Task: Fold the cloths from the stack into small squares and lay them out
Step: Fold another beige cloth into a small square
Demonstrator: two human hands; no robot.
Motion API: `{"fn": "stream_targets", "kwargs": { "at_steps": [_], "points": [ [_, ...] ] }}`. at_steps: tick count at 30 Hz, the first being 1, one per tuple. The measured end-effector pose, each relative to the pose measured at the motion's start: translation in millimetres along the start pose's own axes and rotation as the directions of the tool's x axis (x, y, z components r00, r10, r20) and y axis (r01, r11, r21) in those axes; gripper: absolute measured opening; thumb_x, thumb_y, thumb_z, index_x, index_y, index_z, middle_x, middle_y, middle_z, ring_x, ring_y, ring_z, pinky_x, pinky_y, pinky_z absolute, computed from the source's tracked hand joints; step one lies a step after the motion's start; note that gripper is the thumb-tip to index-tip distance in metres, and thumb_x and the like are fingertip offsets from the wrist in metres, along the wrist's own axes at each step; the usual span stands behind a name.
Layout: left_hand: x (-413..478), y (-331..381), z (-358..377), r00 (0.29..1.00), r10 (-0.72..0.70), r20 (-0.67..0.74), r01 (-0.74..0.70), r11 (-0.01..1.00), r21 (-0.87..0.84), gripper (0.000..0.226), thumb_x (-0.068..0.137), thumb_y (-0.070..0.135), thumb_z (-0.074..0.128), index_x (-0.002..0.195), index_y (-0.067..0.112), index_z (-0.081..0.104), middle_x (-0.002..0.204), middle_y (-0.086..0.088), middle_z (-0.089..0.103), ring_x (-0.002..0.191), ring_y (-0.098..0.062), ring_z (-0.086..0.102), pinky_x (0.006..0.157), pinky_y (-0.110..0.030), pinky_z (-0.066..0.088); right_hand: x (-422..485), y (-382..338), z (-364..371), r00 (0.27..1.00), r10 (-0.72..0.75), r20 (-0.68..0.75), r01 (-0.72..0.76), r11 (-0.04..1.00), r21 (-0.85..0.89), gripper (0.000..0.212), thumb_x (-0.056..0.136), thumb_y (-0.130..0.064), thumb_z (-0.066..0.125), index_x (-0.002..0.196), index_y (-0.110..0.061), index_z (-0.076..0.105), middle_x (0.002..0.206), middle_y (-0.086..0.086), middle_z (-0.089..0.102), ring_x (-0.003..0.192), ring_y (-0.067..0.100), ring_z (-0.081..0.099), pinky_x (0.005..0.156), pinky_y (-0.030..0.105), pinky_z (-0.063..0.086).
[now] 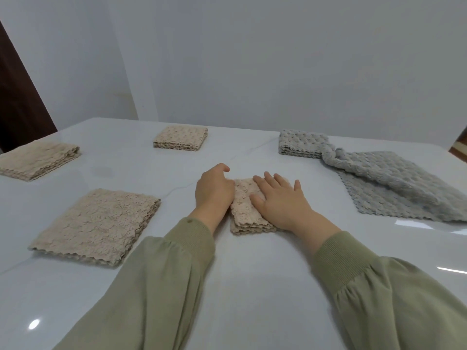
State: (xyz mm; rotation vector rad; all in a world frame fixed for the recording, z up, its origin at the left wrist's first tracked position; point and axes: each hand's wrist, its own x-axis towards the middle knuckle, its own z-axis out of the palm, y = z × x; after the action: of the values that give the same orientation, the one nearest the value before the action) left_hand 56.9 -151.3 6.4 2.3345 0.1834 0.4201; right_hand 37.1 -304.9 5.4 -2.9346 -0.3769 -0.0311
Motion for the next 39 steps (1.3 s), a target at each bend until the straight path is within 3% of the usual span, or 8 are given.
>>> {"fn": "stream_targets", "kwargs": {
  "at_steps": [7, 9, 12, 17, 23, 28, 31, 39],
  "points": [
    [-23.0, 3.6, -18.4, 0.925, 0.368, -0.09, -0.376, 0.922, -0.091, 0.035, 0.097, 0.017, 0.04, 0.128, 0.011, 0.055, 0.13, -0.002, 0.055, 0.125, -0.016, 0.042, 0.103, -0.021, 0.027, -13.6, 0.1, -17.0, 0.913, 0.113, -0.391, 0.064, 0.909, 0.412, 0.044, 0.098, -0.016, 0.03, 0.142, -0.016, 0.039, 0.153, 0.001, 0.029, 0.143, 0.013, 0.019, 0.118, 0.038, 0.004],
    [-31.1, 5.1, -14.7, 0.869, 0.476, 0.135, -0.489, 0.868, 0.085, 0.045, 0.099, 0.026, 0.029, 0.139, 0.01, 0.042, 0.145, -0.004, 0.042, 0.137, -0.019, 0.029, 0.113, -0.029, 0.02, -12.2, -0.9, -14.2, 0.94, 0.065, -0.336, 0.039, 0.955, 0.294, 0.046, 0.099, -0.018, 0.028, 0.144, -0.016, 0.034, 0.155, 0.002, 0.024, 0.144, 0.016, 0.014, 0.117, 0.042, 0.004],
    [-32.7, -2.6, -7.8, 0.796, 0.302, 0.525, -0.516, 0.791, 0.329, 0.054, 0.101, 0.036, 0.016, 0.151, 0.016, 0.007, 0.159, 0.002, 0.002, 0.146, -0.015, -0.004, 0.118, -0.041, 0.003, -9.8, 4.1, -1.6, 0.998, 0.012, -0.061, -0.011, 1.0, 0.029, 0.052, 0.1, -0.033, 0.02, 0.15, -0.022, 0.014, 0.159, -0.001, 0.006, 0.146, 0.017, 0.001, 0.115, 0.049, 0.0],
    [-28.1, -6.4, -9.9, 0.763, 0.222, 0.607, -0.529, 0.754, 0.389, 0.056, 0.101, 0.039, 0.014, 0.15, 0.019, -0.005, 0.158, 0.006, -0.01, 0.144, -0.01, -0.012, 0.117, -0.042, -0.001, -8.2, 10.4, -0.5, 0.994, 0.077, 0.074, -0.077, 0.997, 0.005, 0.055, 0.099, -0.044, 0.015, 0.15, -0.029, 0.003, 0.159, -0.005, -0.003, 0.146, 0.015, -0.005, 0.114, 0.051, -0.002],
    [-30.7, -8.9, -9.4, 0.779, 0.247, 0.576, -0.504, 0.793, 0.342, 0.056, 0.101, 0.04, 0.016, 0.151, 0.021, -0.002, 0.158, 0.008, -0.009, 0.144, -0.008, -0.011, 0.117, -0.041, 0.0, -12.7, 10.0, 1.0, 0.998, 0.055, -0.011, -0.053, 0.993, 0.102, 0.054, 0.099, -0.041, 0.022, 0.15, -0.026, 0.013, 0.159, -0.003, 0.004, 0.146, 0.015, 0.001, 0.116, 0.049, 0.002],
    [-34.8, -14.8, -9.7, 0.872, 0.31, 0.378, -0.409, 0.887, 0.214, 0.053, 0.1, 0.041, 0.026, 0.148, 0.018, 0.024, 0.156, -0.002, 0.02, 0.144, -0.019, 0.013, 0.117, -0.046, 0.012, -22.1, 18.5, -2.7, 0.954, 0.176, -0.241, -0.079, 0.929, 0.362, 0.046, 0.097, -0.031, 0.034, 0.139, -0.012, 0.039, 0.147, 0.011, 0.037, 0.136, 0.024, 0.033, 0.113, 0.047, 0.023],
    [-31.0, -13.6, -11.2, 0.945, 0.218, 0.244, -0.251, 0.961, 0.113, 0.046, 0.099, 0.038, 0.029, 0.136, 0.011, 0.038, 0.129, -0.008, 0.053, 0.123, -0.028, 0.044, 0.103, -0.046, 0.034, -29.9, 18.4, -7.8, 0.952, 0.238, -0.193, -0.133, 0.888, 0.441, 0.044, 0.099, -0.03, 0.034, 0.138, -0.011, 0.038, 0.135, 0.012, 0.051, 0.125, 0.029, 0.044, 0.108, 0.045, 0.029],
    [-6.3, -3.9, -6.8, 0.983, 0.008, 0.185, -0.028, 0.994, 0.103, 0.049, 0.098, 0.04, 0.033, 0.136, 0.01, 0.043, 0.134, -0.011, 0.049, 0.125, -0.029, 0.04, 0.101, -0.04, 0.036, -14.2, 28.4, -11.6, 0.956, 0.266, -0.124, -0.144, 0.794, 0.59, 0.048, 0.098, -0.032, 0.038, 0.143, -0.015, 0.032, 0.142, 0.01, 0.044, 0.13, 0.025, 0.041, 0.104, 0.033, 0.031]
  ]
}}
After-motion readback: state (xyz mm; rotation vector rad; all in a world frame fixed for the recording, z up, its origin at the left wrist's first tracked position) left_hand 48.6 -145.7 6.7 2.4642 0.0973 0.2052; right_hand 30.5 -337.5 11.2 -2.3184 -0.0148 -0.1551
